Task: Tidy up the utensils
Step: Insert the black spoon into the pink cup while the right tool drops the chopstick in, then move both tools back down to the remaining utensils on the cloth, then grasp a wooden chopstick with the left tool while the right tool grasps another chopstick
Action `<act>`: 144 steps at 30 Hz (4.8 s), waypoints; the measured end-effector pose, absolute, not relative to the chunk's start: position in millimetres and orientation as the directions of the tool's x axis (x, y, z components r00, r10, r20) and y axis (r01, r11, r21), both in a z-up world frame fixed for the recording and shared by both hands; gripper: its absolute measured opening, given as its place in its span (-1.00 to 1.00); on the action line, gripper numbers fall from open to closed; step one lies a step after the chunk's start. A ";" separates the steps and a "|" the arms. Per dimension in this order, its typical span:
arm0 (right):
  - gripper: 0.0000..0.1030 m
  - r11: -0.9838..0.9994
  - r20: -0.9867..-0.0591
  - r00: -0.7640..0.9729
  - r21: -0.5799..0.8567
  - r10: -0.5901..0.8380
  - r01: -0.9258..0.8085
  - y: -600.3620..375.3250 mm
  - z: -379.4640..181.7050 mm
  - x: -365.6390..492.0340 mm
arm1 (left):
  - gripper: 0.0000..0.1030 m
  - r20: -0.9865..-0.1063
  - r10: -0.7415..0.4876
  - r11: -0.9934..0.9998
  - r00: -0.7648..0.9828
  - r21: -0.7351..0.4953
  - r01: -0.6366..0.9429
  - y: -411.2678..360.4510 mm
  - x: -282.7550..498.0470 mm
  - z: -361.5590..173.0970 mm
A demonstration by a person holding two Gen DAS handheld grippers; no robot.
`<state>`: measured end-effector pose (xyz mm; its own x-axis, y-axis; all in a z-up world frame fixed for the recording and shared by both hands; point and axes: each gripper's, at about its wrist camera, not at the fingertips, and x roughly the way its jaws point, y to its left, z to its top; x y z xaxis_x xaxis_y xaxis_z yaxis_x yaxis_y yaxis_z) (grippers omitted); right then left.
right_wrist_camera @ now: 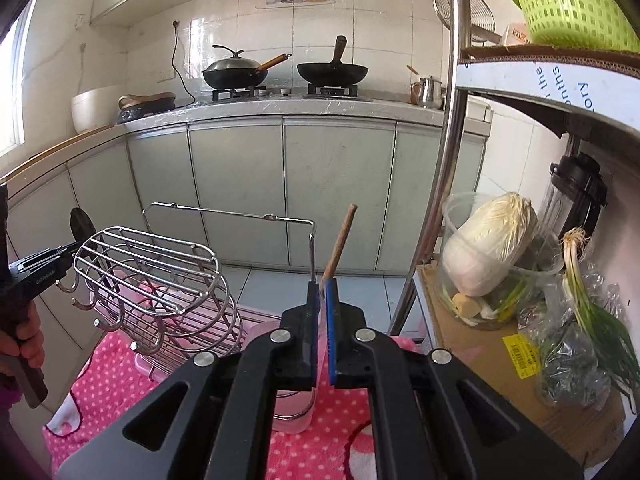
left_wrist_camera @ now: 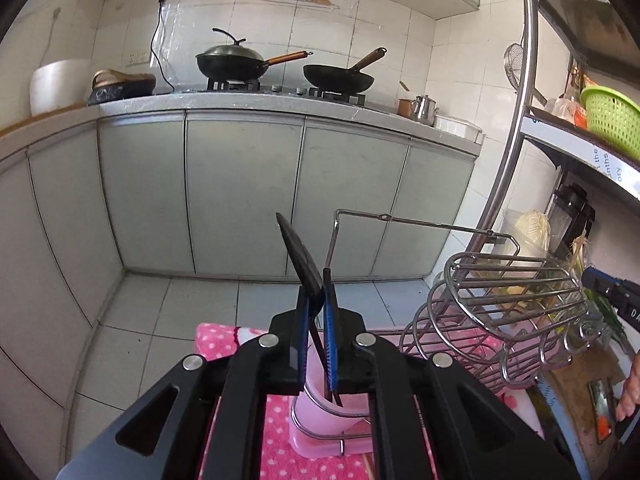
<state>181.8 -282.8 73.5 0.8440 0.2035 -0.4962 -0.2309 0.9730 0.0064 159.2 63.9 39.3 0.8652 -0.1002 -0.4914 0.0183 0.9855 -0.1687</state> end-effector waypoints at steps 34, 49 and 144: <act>-0.39 0.943 -0.439 0.837 0.202 0.328 -0.263 -311.9 94.8 125.8 | -0.54 -0.507 -0.154 0.953 0.848 -0.302 -0.007 93.0 121.0 53.0; -0.39 0.903 -0.629 0.650 0.345 0.426 -0.257 -282.1 -11.7 102.8 | -0.54 -0.594 -0.235 0.955 0.770 -0.287 0.070 64.0 66.6 5.6; -0.84 0.952 -0.851 0.427 0.274 0.307 -0.140 -247.4 -121.3 162.0 | -0.90 -0.925 -0.130 0.991 0.358 -0.127 0.033 9.9 120.3 -133.9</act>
